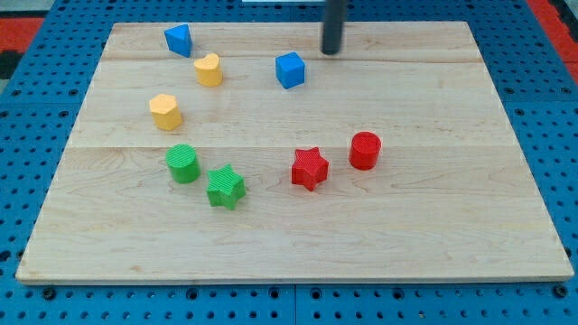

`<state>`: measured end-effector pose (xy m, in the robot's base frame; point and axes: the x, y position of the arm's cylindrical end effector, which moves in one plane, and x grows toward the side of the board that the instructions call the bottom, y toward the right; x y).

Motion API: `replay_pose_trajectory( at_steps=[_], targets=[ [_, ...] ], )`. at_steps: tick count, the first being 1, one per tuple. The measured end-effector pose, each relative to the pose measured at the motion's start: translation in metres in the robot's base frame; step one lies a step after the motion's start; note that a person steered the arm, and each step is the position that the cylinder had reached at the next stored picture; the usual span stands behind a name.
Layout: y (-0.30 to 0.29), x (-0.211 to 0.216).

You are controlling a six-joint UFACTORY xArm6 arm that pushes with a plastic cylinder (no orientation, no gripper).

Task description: Move the blue triangle diagonally top right to the yellow heart

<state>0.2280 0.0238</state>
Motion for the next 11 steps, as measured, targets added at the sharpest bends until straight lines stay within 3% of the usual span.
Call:
replay_pose_trajectory(
  at_steps=[1, 2, 5, 6, 7, 8, 9, 11],
  targets=[
    [-0.079, -0.032],
    [-0.097, -0.036],
    [-0.212, -0.035],
    [-0.233, -0.007],
    [-0.15, 0.0],
    [-0.093, -0.034],
    [-0.072, -0.028],
    [-0.139, -0.01]
  ],
)
